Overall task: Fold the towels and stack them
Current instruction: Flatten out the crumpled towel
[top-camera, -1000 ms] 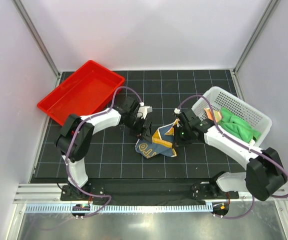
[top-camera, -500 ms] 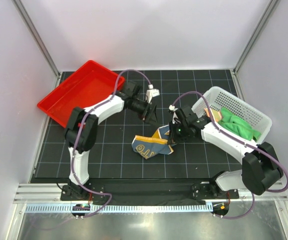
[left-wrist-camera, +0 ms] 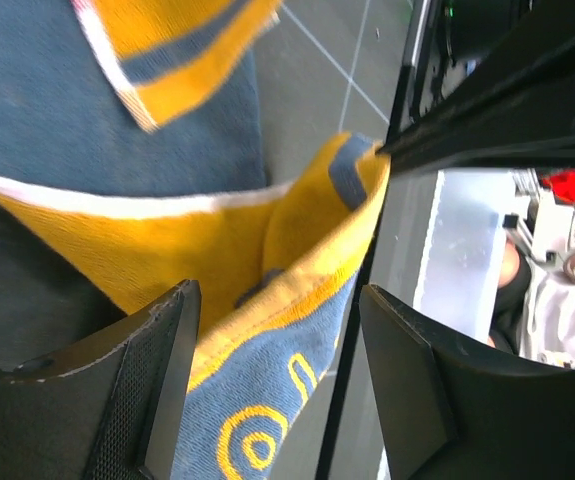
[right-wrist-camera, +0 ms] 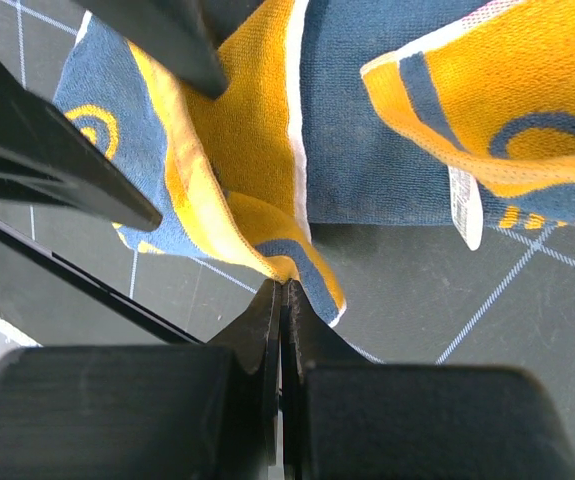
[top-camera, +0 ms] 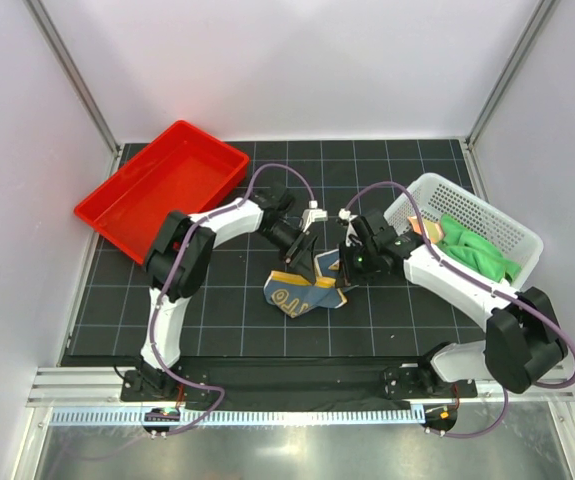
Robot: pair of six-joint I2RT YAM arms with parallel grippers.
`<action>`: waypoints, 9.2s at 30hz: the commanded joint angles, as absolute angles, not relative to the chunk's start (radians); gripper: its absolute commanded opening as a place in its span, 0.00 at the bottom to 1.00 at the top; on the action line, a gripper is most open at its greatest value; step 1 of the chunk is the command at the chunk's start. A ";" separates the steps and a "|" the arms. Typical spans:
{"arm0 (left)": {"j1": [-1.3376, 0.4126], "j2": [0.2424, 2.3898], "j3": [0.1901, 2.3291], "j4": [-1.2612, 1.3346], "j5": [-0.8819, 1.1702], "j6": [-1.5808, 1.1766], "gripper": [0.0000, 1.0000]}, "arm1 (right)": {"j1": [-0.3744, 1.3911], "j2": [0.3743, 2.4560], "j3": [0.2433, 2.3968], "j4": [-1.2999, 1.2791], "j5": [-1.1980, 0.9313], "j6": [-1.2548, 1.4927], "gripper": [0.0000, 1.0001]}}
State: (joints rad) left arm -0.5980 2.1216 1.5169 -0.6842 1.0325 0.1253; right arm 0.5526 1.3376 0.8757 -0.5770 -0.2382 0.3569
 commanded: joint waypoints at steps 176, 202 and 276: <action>-0.362 1.666 1.572 -0.854 0.245 -0.232 0.00 | 0.537 1.799 0.931 0.301 -0.588 0.230 0.23; -0.839 1.218 1.856 -1.048 0.015 -0.261 0.00 | 0.813 0.838 1.420 -0.744 -0.040 0.127 0.01; -0.288 2.034 2.144 -0.673 0.407 0.058 0.00 | 0.351 1.865 1.883 -0.516 -0.107 -0.362 0.01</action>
State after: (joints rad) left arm -0.2920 2.0926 2.1735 -0.7506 0.3672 -0.0395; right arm 0.3553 1.8931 1.8702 -0.5533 -0.0696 -0.3416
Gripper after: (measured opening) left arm 0.020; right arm 0.051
